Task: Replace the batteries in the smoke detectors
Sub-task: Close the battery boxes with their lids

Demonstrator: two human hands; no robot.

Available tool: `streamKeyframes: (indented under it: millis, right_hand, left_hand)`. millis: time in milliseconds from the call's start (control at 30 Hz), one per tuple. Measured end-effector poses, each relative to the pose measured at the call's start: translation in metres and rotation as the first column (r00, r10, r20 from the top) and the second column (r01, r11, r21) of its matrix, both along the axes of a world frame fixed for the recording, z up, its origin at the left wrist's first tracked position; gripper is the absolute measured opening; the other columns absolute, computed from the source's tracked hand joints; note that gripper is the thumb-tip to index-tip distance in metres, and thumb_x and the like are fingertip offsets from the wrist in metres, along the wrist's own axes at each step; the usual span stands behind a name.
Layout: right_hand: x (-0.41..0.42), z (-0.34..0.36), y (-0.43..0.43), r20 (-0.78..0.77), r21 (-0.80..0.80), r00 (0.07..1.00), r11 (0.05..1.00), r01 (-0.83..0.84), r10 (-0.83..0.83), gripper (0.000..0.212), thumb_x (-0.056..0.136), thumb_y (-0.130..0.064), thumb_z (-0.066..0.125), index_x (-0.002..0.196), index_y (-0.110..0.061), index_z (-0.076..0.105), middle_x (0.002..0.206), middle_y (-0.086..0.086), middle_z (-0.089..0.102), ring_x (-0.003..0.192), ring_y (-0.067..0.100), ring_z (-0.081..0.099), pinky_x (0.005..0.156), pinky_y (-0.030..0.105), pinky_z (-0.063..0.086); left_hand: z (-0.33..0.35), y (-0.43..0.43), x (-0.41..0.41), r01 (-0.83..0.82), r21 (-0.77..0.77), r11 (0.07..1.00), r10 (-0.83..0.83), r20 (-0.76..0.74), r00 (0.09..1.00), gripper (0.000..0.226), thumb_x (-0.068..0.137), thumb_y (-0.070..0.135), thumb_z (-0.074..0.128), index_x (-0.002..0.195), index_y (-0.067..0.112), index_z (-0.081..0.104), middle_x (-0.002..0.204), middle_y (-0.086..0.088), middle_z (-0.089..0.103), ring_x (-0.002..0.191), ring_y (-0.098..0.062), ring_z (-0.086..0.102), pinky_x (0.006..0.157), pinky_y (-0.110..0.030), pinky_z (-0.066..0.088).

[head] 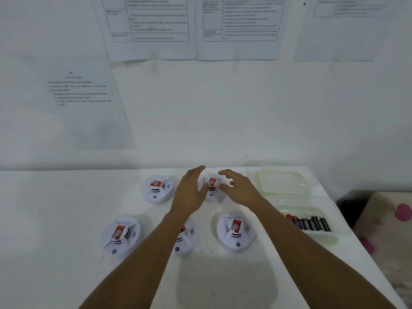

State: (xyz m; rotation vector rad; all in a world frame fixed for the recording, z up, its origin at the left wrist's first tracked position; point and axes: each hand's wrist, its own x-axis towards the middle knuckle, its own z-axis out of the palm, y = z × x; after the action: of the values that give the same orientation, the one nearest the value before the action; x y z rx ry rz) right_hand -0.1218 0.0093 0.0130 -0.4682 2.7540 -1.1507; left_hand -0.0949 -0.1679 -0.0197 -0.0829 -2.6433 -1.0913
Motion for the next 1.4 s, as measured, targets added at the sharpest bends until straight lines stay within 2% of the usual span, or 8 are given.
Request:
streamKeyframes:
  millis: [100, 267, 433, 667, 800, 967, 1100, 1400]
  right_hand:
    - [0.018, 0.012, 0.018, -0.079, -0.144, 0.993, 0.986, 0.081, -0.093, 0.026, 0.094, -0.021, 0.060, 0.120, -0.024, 0.064, 0.119, -0.004, 0.065, 0.101, 0.009, 0.063, 0.078, 0.007, 0.041]
    - [0.057, 0.031, 0.081, -0.171, -0.198, 0.965, 0.966, 0.164, -0.199, 0.018, 0.094, -0.020, 0.061, 0.109, -0.024, 0.070, 0.097, -0.010, 0.070, 0.086, -0.006, 0.062, 0.071, -0.001, 0.041]
    - [0.080, 0.029, 0.166, -0.232, -0.191, 0.907, 0.931, 0.312, -0.352, 0.015, 0.092, -0.018, 0.063, 0.102, -0.024, 0.071, 0.095, -0.009, 0.070, 0.082, 0.000, 0.062, 0.063, 0.004, 0.042]
    - [0.088, -0.001, 0.246, -0.149, -0.070, 0.889, 0.902, 0.427, -0.432, 0.024, 0.091, -0.017, 0.063, 0.115, -0.017, 0.064, 0.111, 0.002, 0.064, 0.090, 0.016, 0.057, 0.082, 0.023, 0.039]
    - [0.094, -0.017, 0.260, -0.031, -0.158, 0.921, 0.912, 0.378, -0.387, 0.027, 0.093, -0.013, 0.058, 0.119, -0.020, 0.061, 0.115, -0.003, 0.063, 0.088, 0.016, 0.066, 0.069, 0.020, 0.047]
    - [0.088, -0.026, 0.273, 0.053, -0.311, 0.916, 0.865, 0.393, -0.397, 0.026, 0.097, -0.017, 0.052, 0.119, -0.029, 0.058, 0.107, -0.002, 0.071, 0.092, 0.014, 0.064, 0.090, 0.041, 0.054]
    - [0.082, -0.028, 0.277, 0.082, -0.346, 0.907, 0.841, 0.415, -0.413, 0.031, 0.095, -0.008, 0.047, 0.114, -0.028, 0.060, 0.097, -0.008, 0.074, 0.090, 0.012, 0.066, 0.088, 0.037, 0.052]
    - [0.076, -0.046, 0.281, 0.038, -0.015, 0.930, 0.931, 0.366, -0.365, 0.049, 0.083, -0.021, 0.075, 0.127, -0.021, 0.055, 0.113, 0.002, 0.061, 0.096, 0.019, 0.057, 0.086, 0.031, 0.047]
  left_hand:
    - [0.014, 0.022, 0.019, 0.044, 0.107, 0.993, -0.028, -0.145, 0.989, 0.042, 0.095, 0.025, 0.060, 0.136, 0.019, 0.051, 0.134, 0.004, 0.055, 0.121, -0.012, 0.051, 0.101, -0.021, 0.035]
    - [0.027, 0.072, 0.046, 0.269, 0.211, 0.940, -0.260, -0.069, 0.963, 0.045, 0.091, 0.027, 0.066, 0.134, 0.029, 0.051, 0.126, 0.015, 0.054, 0.111, -0.002, 0.052, 0.095, -0.018, 0.042]
    - [0.024, 0.130, 0.060, 0.347, 0.219, 0.912, -0.360, 0.021, 0.933, 0.070, 0.082, 0.032, 0.076, 0.143, 0.030, 0.041, 0.143, 0.009, 0.047, 0.125, -0.008, 0.046, 0.106, -0.030, 0.041]
    - [0.011, 0.189, 0.064, 0.289, 0.181, 0.940, -0.322, 0.191, 0.927, 0.118, 0.063, 0.044, 0.088, 0.154, 0.031, 0.014, 0.161, 0.007, 0.019, 0.146, -0.012, 0.019, 0.115, -0.029, 0.020]
    - [0.004, 0.204, 0.064, 0.251, 0.244, 0.937, -0.301, 0.196, 0.933, 0.119, 0.061, 0.035, 0.092, 0.153, 0.030, 0.017, 0.159, 0.006, 0.021, 0.145, -0.013, 0.022, 0.113, -0.028, 0.026]
    - [-0.002, 0.205, 0.062, 0.228, 0.364, 0.903, -0.322, 0.224, 0.920, 0.125, 0.055, 0.034, 0.095, 0.151, 0.039, 0.016, 0.154, 0.009, 0.021, 0.137, -0.007, 0.028, 0.110, -0.037, 0.038]
    - [0.001, 0.208, 0.059, 0.225, 0.355, 0.907, -0.317, 0.227, 0.921, 0.125, 0.058, 0.033, 0.094, 0.152, 0.038, 0.012, 0.148, 0.014, 0.022, 0.132, -0.005, 0.032, 0.102, -0.030, 0.042]
    - [-0.005, 0.195, 0.064, 0.245, 0.392, 0.887, -0.322, 0.145, 0.935, 0.116, 0.059, 0.030, 0.093, 0.148, 0.037, 0.019, 0.148, 0.011, 0.025, 0.134, -0.010, 0.036, 0.103, -0.031, 0.046]
